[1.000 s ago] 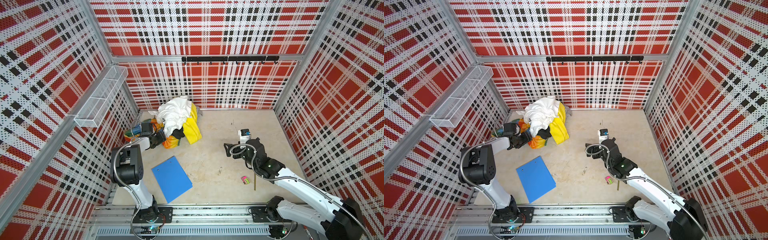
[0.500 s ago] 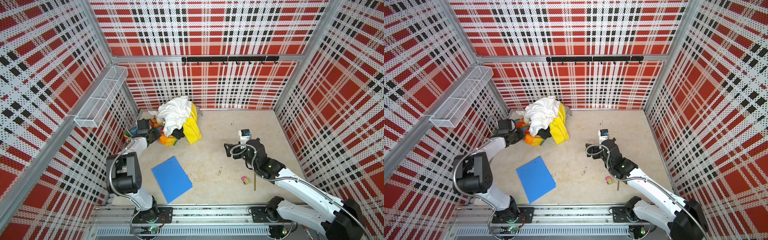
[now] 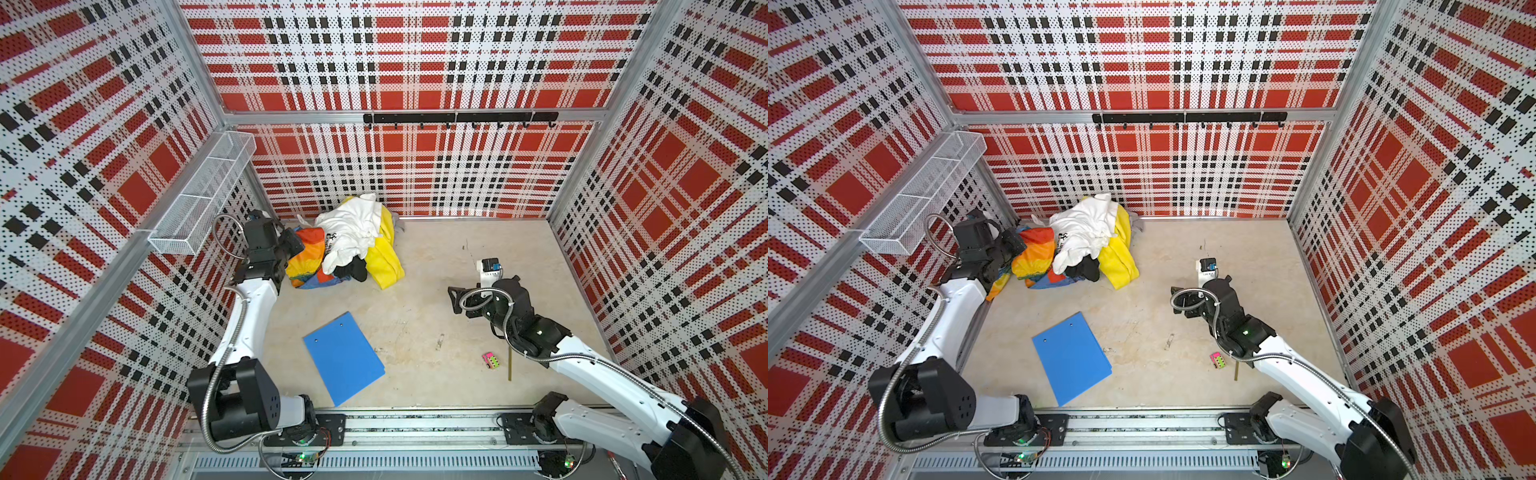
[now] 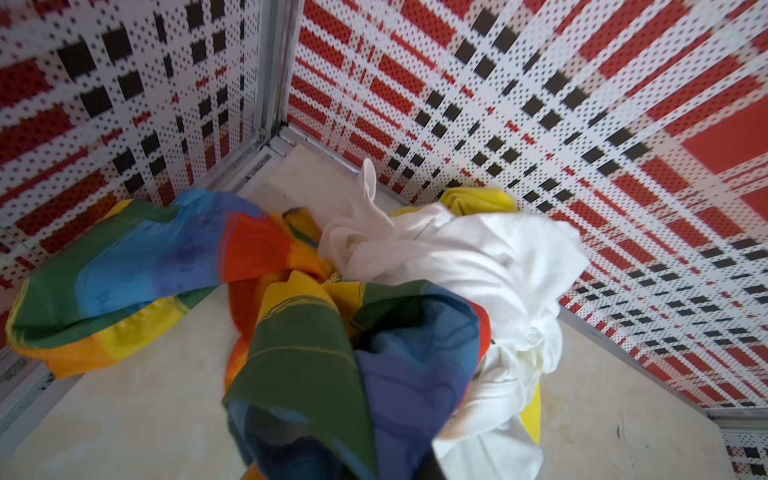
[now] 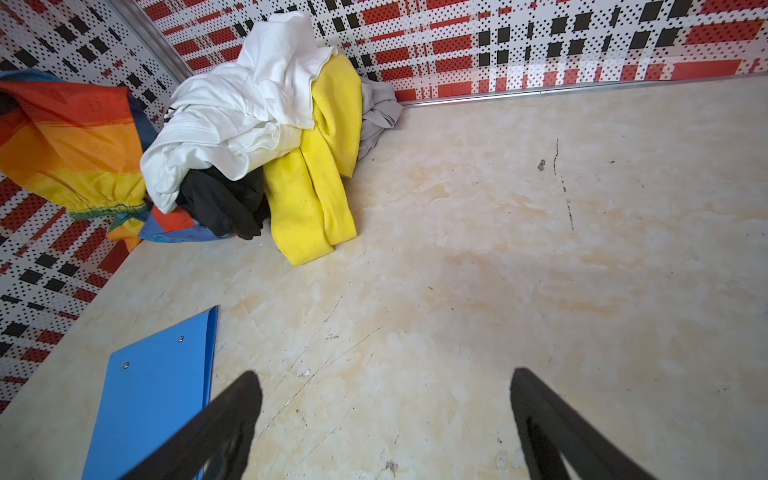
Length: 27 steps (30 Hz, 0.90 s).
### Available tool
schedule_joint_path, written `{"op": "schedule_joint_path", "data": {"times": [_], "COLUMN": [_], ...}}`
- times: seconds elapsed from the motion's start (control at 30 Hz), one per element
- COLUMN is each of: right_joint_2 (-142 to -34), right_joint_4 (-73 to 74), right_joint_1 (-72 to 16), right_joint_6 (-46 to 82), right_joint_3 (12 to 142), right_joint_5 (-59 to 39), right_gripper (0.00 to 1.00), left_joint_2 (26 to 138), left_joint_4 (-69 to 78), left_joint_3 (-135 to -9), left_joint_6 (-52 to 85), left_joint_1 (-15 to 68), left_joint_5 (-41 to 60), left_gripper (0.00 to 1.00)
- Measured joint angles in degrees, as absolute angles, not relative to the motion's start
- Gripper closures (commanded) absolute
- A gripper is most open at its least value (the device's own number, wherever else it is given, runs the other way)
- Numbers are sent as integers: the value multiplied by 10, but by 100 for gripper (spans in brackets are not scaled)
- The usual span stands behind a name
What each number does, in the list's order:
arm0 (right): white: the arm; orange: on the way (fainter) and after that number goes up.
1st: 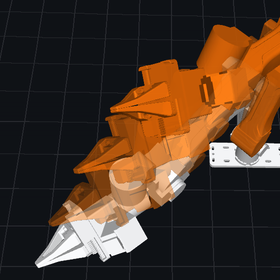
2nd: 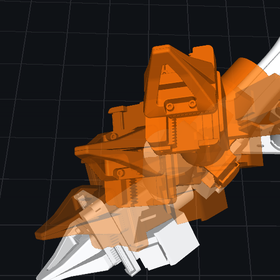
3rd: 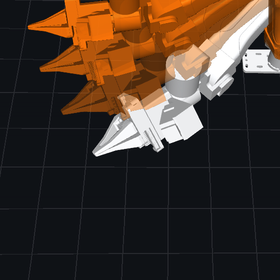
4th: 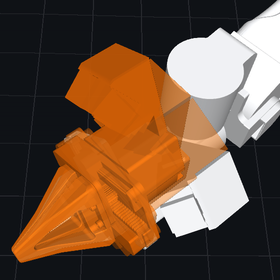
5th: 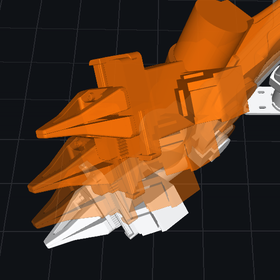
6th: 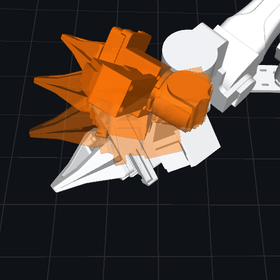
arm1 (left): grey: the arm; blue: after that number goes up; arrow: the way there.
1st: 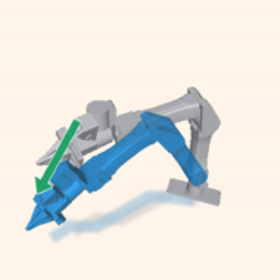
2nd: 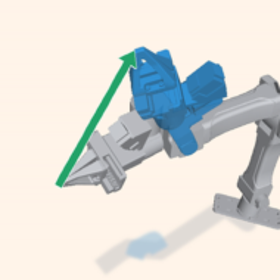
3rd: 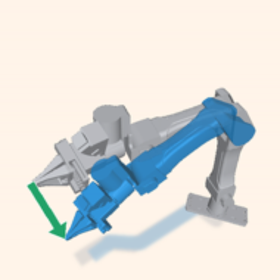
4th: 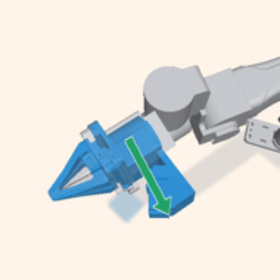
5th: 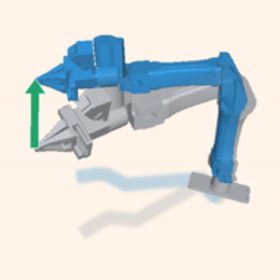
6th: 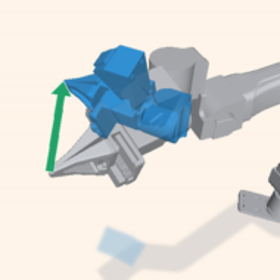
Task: Pick out a specific cloth from the pile
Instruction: 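Lift the rainbow-striped cloth high out of the pile with the left gripper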
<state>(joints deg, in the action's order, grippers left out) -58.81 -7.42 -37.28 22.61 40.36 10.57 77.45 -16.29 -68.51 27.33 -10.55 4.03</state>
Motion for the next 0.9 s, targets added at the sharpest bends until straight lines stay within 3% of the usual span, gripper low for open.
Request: {"op": "schedule_joint_path", "data": {"times": [0.67, 0.9], "right_joint_2": [-588, -589], "right_joint_4": [-75, -73], "right_joint_1": [-373, -373], "right_joint_6": [226, 226], "right_joint_3": [404, 404], "right_joint_5": [106, 98], "right_gripper": [0, 0], "left_joint_2": [819, 819], "left_joint_4": [-86, -37], "left_joint_3": [-877, -904], "left_joint_6": [313, 331], "left_joint_1": [-71, -55], "left_joint_5": [41, 85], "left_gripper": [100, 100]}}
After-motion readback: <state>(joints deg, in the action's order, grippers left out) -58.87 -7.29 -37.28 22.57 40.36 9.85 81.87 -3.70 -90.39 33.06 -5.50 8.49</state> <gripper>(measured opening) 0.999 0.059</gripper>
